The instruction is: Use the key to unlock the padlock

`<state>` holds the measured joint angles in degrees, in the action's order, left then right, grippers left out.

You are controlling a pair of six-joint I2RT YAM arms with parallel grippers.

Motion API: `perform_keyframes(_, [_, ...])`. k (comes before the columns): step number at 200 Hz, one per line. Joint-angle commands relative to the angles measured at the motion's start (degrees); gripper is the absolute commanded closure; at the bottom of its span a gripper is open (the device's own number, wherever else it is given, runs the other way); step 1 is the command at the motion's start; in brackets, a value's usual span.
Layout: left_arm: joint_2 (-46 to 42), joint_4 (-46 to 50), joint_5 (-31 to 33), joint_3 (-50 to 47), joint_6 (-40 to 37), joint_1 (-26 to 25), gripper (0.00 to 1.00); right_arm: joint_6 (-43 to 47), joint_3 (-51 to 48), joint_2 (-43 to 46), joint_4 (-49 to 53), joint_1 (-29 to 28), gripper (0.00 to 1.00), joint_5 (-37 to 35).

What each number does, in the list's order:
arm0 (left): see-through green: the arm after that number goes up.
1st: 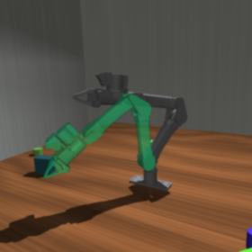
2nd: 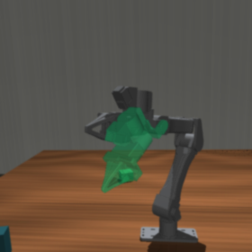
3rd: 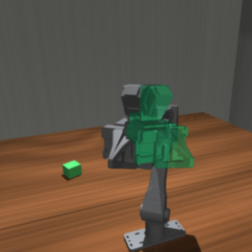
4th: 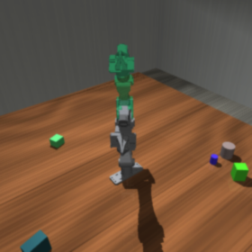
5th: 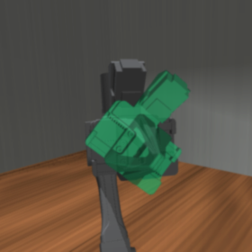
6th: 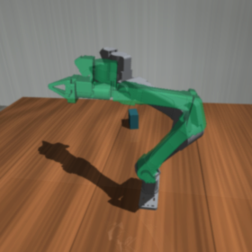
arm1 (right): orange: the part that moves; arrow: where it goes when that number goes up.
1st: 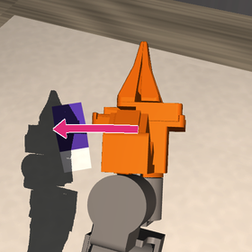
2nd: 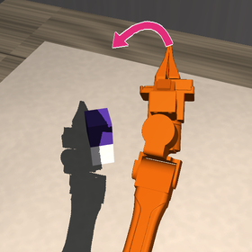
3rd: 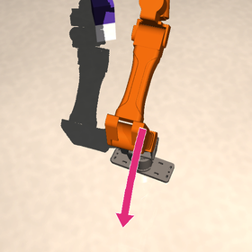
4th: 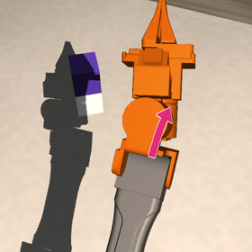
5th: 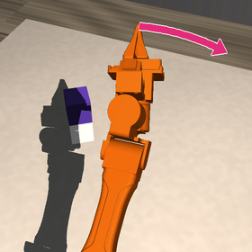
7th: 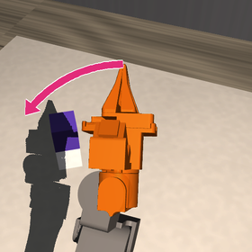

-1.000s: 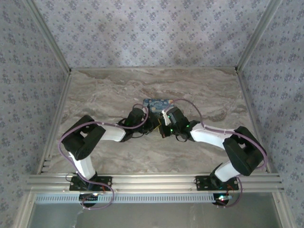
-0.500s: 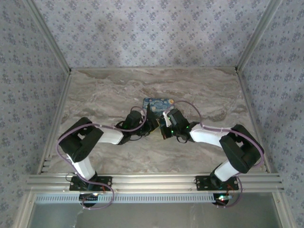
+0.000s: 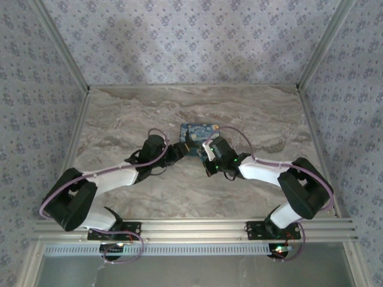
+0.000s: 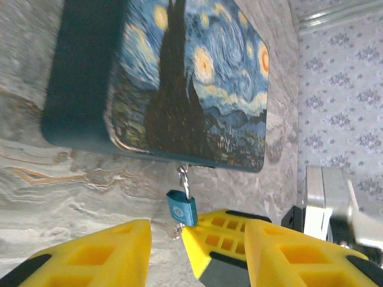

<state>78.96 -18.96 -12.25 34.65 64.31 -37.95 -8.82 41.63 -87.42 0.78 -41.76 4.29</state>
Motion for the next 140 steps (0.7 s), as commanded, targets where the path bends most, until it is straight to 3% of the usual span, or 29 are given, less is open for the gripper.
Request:
perform_keyframes(1, [-2.5,6.7,2.2,-0.1,-3.2,1.8,0.55,5.5,3.9,-0.4,4.4,-2.3,1.0,-3.8])
perform_keyframes(81, [1.1,10.8,1.0,4.7,-6.0,6.4,0.54,9.0,8.3,-6.0,8.9,-4.1,1.0,-5.7])
perform_keyframes(140, [3.0,10.4,0.2,6.6,-6.9,7.6,0.54,9.2,7.1,-5.0,7.7,-4.3,1.0,-5.0])
